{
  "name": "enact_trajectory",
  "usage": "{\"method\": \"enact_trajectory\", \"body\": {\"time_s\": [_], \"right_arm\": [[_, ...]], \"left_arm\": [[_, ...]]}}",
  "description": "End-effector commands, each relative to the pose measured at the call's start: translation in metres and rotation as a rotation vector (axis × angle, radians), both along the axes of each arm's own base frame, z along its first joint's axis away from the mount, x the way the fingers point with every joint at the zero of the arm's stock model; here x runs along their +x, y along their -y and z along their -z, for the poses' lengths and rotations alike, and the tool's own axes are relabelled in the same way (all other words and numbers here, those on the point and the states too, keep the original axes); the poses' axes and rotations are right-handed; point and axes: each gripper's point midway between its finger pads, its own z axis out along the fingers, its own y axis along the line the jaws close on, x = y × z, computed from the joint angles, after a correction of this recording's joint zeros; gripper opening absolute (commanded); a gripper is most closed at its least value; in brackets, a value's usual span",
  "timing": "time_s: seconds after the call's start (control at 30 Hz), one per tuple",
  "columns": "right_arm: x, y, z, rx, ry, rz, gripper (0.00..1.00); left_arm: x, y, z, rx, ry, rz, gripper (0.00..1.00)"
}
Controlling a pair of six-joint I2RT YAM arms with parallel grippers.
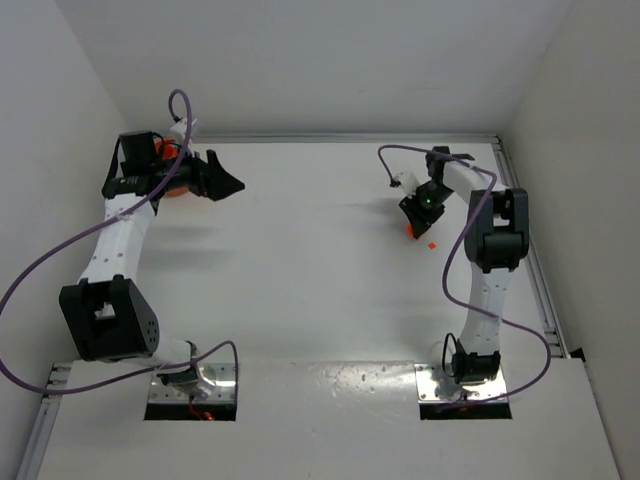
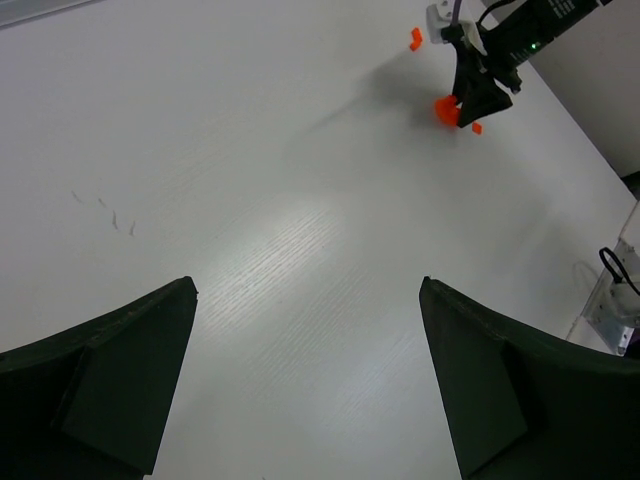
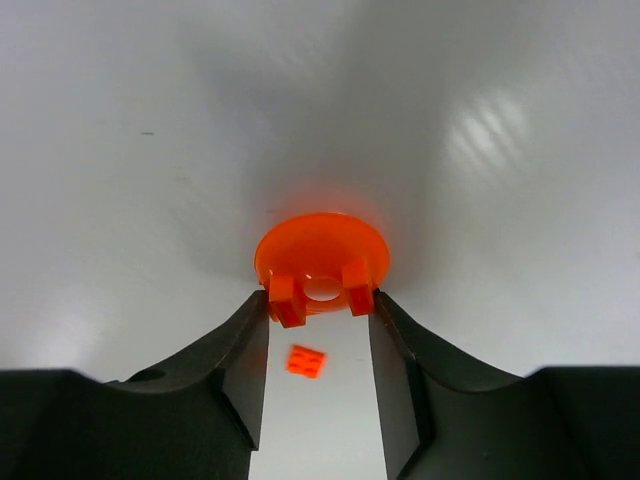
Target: Sort the legos into containers by color
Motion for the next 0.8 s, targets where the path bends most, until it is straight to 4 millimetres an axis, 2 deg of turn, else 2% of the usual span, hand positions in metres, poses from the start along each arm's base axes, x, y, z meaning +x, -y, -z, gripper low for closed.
{"method": "enact_trajectory", "body": {"time_s": [0.0,0.07,0.1,0.13,0.2,0.23,0.27,0.3,0.37,0.4,0.5,0.53,0.6,0.63,0.67,0.73,0.77], "right_arm": [[-0.018,-0.033,-0.033,0.143,-0.02,-0.015,0.14],[-0.027,-0.046,-0.045,0.217,-0.052,-0.01,0.14],[-0.024,-0.051,-0.054,0.25,-0.046,-0.014,0.13],[-0.034,-0.068,-0.066,0.326,-0.085,-0.015,0.13],[-0.034,-0.081,-0.087,0.412,-0.095,-0.019,0.13],[-0.038,-0.099,-0.101,0.496,-0.113,-0.034,0.13],[-0.05,-0.108,-0.109,0.538,-0.177,-0.029,0.13],[-0.047,-0.114,-0.119,0.579,-0.184,-0.029,0.12],[-0.056,-0.136,-0.144,0.69,-0.235,-0.063,0.12],[-0.057,-0.143,-0.151,0.743,-0.246,-0.05,0.12],[-0.067,-0.164,-0.166,0.794,-0.265,-0.076,0.12],[-0.072,-0.169,-0.165,0.809,-0.284,-0.078,0.12],[-0.084,-0.183,-0.171,0.853,-0.332,-0.078,0.12],[-0.086,-0.188,-0.173,0.866,-0.338,-0.086,0.12],[-0.093,-0.194,-0.175,0.872,-0.359,-0.091,0.12],[-0.1,-0.202,-0.176,0.888,-0.391,-0.094,0.12],[-0.102,-0.202,-0.177,0.888,-0.392,-0.093,0.12]], "left_arm": [[0.003,0.009,-0.008,0.0,0.047,0.037,1.0],[-0.002,0.017,-0.002,-0.001,0.04,0.057,1.0],[-0.003,0.017,-0.008,0.004,0.076,0.057,1.0],[-0.01,0.027,-0.002,0.003,0.072,0.081,1.0],[-0.013,0.036,-0.003,0.009,0.125,0.104,1.0],[-0.023,0.046,0.001,0.007,0.13,0.13,1.0],[-0.028,0.052,0.002,0.025,0.169,0.171,1.0],[-0.033,0.058,0.004,0.036,0.185,0.196,1.0],[-0.045,0.075,0.012,0.058,0.217,0.272,1.0],[-0.049,0.081,0.009,0.066,0.242,0.293,1.0],[-0.061,0.103,0.015,0.075,0.26,0.374,1.0],[-0.063,0.109,0.019,0.072,0.249,0.393,1.0],[-0.072,0.13,0.022,0.076,0.268,0.464,0.96],[-0.073,0.135,0.028,0.085,0.262,0.479,0.95],[-0.073,0.146,0.021,0.091,0.292,0.507,0.92],[-0.073,0.155,0.021,0.114,0.314,0.541,0.87],[-0.072,0.157,0.028,0.134,0.296,0.553,0.85]]}}
